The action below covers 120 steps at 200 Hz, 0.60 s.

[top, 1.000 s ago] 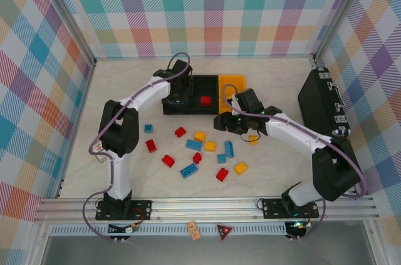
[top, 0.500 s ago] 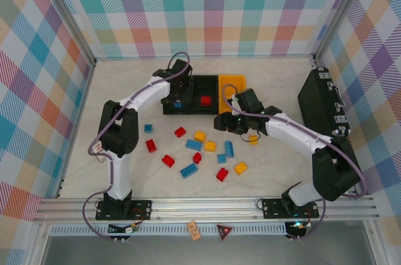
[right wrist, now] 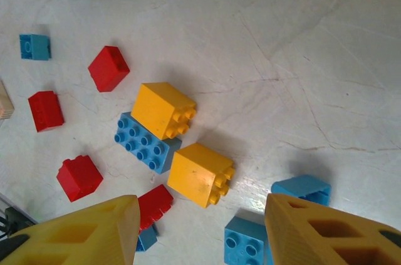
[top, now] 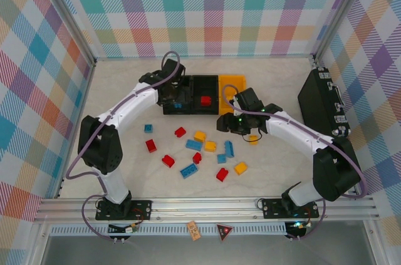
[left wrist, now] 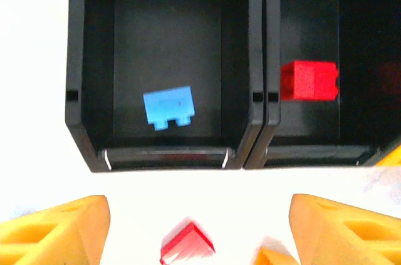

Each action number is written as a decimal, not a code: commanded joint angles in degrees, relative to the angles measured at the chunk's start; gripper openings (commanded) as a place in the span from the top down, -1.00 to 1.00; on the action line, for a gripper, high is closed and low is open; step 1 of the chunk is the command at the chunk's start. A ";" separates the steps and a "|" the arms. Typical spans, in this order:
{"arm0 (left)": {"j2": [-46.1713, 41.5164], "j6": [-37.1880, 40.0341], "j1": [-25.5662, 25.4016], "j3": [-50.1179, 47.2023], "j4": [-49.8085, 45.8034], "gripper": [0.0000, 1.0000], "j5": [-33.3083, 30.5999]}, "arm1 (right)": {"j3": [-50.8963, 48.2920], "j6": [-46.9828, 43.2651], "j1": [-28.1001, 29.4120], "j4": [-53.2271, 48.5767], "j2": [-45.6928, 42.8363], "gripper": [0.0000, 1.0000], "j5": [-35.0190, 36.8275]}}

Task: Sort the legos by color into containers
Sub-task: Place the lego in the container, then pick up the lego from the center of the table.

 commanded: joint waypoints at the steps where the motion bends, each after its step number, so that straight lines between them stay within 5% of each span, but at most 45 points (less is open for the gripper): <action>1: -4.07 -1.39 -0.65 -3.91 0.67 -0.49 2.99 | 1.31 -1.51 0.44 -2.62 -0.40 -0.11 0.94; 66: -10.67 -4.02 -2.49 -15.57 0.95 -0.39 6.31 | 1.46 -2.10 0.71 -2.34 0.84 -0.11 0.01; 120: -5.77 -14.02 -4.11 -19.91 2.93 -0.46 8.20 | 1.40 -1.25 1.85 -0.67 2.49 -0.11 -0.50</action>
